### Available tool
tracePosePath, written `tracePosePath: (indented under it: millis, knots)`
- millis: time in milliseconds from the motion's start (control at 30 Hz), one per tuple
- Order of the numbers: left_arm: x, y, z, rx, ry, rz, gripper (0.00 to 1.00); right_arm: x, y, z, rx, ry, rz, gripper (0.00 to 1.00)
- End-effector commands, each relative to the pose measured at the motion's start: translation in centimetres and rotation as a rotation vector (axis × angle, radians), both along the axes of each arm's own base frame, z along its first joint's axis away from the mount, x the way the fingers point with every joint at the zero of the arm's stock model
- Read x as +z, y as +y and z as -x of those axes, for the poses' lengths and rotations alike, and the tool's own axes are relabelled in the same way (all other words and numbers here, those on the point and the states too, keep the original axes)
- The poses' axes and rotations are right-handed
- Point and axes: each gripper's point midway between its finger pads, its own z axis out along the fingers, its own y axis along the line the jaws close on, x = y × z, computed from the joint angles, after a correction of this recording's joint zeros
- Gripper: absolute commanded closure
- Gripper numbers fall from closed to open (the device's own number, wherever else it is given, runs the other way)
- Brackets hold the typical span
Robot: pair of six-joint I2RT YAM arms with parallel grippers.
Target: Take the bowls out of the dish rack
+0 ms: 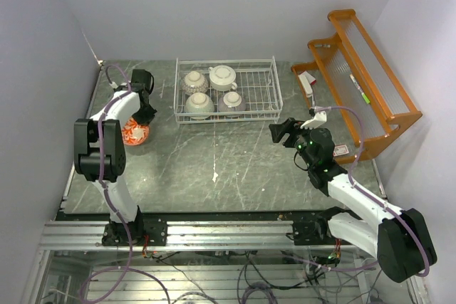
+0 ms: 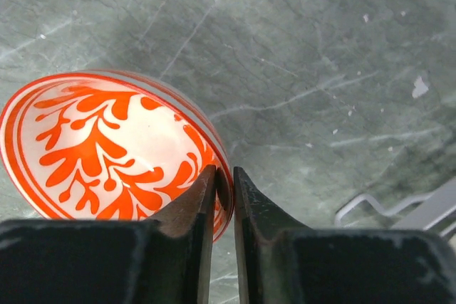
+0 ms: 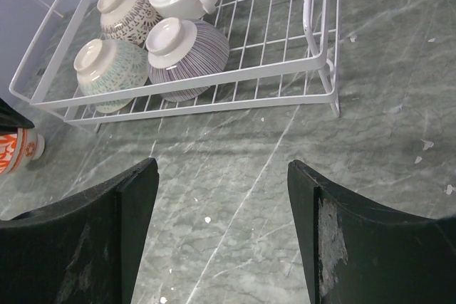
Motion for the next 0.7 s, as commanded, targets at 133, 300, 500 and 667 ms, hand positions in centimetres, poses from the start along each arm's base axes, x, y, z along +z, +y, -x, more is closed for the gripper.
tracePosePath:
  millis: [133,300,500,667]
  knots:
    - [1.9,-1.7,-0.7,-0.062,-0.096,0.096,0.59,0.4,-0.1,-0.2,-0.006,-0.024,0.0,0.28]
    - [2.4,-1.4,-0.7,-0.058,-0.097,0.081,0.52,0.5,-0.2,-0.2,-0.008,-0.026,0.002,0.28]
    - [5.7,-1.1,-0.2,-0.061,-0.159,0.042,0.49,0.5,0.0,-0.2,0.0,-0.026,0.0,0.28]
    - [9.8,-1.2,0.9,-0.069,-0.251,0.032,0.42,1.1,0.7,-0.4,0.027,-0.038,-0.017,0.25]
